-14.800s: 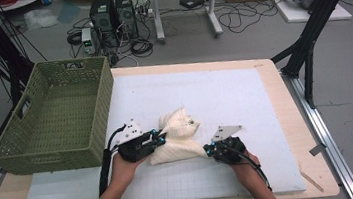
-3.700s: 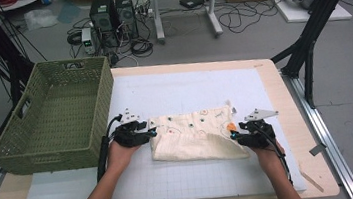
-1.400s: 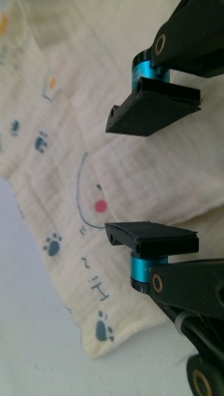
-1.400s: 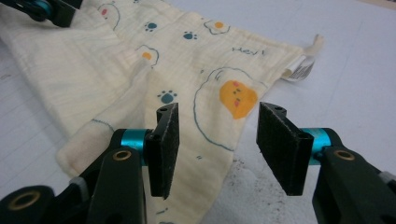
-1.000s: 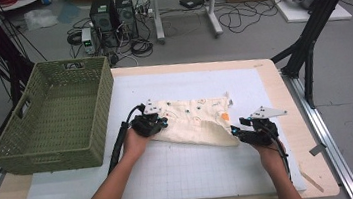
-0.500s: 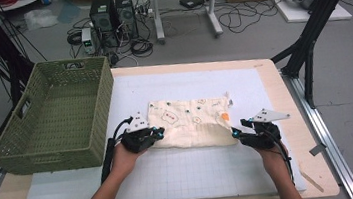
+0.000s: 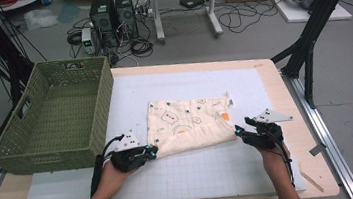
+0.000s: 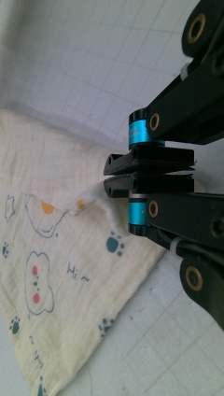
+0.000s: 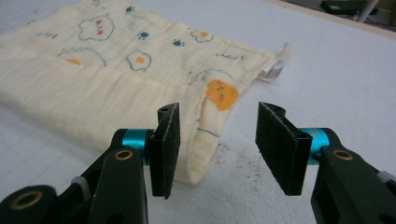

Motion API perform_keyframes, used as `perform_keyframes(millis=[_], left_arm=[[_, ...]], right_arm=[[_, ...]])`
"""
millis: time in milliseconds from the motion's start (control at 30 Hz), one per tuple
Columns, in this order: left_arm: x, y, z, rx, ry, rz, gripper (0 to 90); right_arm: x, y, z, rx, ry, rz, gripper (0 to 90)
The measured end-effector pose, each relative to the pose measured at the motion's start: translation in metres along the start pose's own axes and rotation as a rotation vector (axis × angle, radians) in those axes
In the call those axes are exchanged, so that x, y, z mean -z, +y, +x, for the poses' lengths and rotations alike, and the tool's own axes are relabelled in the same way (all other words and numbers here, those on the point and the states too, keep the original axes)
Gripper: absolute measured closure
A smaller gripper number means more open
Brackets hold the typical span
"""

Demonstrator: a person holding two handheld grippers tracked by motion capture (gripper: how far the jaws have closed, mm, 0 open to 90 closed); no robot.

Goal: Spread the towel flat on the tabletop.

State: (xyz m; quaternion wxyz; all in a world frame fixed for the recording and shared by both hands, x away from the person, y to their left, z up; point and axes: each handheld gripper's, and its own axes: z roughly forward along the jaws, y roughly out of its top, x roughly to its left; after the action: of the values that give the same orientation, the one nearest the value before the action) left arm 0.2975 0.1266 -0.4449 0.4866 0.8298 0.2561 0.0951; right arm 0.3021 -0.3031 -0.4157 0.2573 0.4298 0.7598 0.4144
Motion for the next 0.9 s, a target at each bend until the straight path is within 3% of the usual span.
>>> perform_keyframes(millis=[67, 133, 233, 400, 467, 533, 600, 633, 767, 900], left_arm=[[0.001, -0.001, 0.000, 0.003, -0.001, -0.002, 86.1], [0.000, -0.001, 0.000, 0.010, -0.002, -0.003, 84.9], [-0.001, -0.001, 0.000, 0.013, -0.007, -0.001, 84.5], [-0.002, -0.002, -0.001, 0.014, 0.005, -0.005, 85.7], [-0.001, -0.003, 0.000, 0.022, 0.014, -0.008, 87.5], [0.000, -0.004, 0.001, 0.028, 0.015, -0.011, 88.4], [0.001, -0.005, 0.001, 0.031, 0.017, -0.015, 88.6], [0.002, -0.005, 0.001, 0.032, 0.019, -0.013, 88.6], [0.005, -0.006, 0.002, 0.039, 0.022, -0.018, 88.6], [0.010, -0.007, 0.002, 0.051, 0.025, -0.026, 88.6]], right_arm=[[-0.001, 0.002, -0.001, -0.026, 0.022, -0.016, 49.3], [-0.007, 0.006, 0.001, -0.022, 0.053, -0.011, 49.7], [-0.027, 0.013, 0.007, 0.015, 0.096, 0.044, 50.2], [-0.064, 0.024, 0.008, 0.001, 0.119, 0.127, 50.9], [-0.076, 0.026, 0.007, 0.003, 0.113, 0.160, 54.7], [-0.082, 0.026, 0.007, 0.001, 0.109, 0.189, 65.3], [-0.082, 0.025, 0.007, 0.003, 0.119, 0.201, 81.4], [-0.080, 0.024, 0.007, -0.001, 0.130, 0.206, 85.4], [-0.063, 0.027, 0.005, -0.005, 0.166, 0.146, 86.9], [-0.035, 0.024, 0.006, 0.014, 0.178, 0.079, 86.9]])
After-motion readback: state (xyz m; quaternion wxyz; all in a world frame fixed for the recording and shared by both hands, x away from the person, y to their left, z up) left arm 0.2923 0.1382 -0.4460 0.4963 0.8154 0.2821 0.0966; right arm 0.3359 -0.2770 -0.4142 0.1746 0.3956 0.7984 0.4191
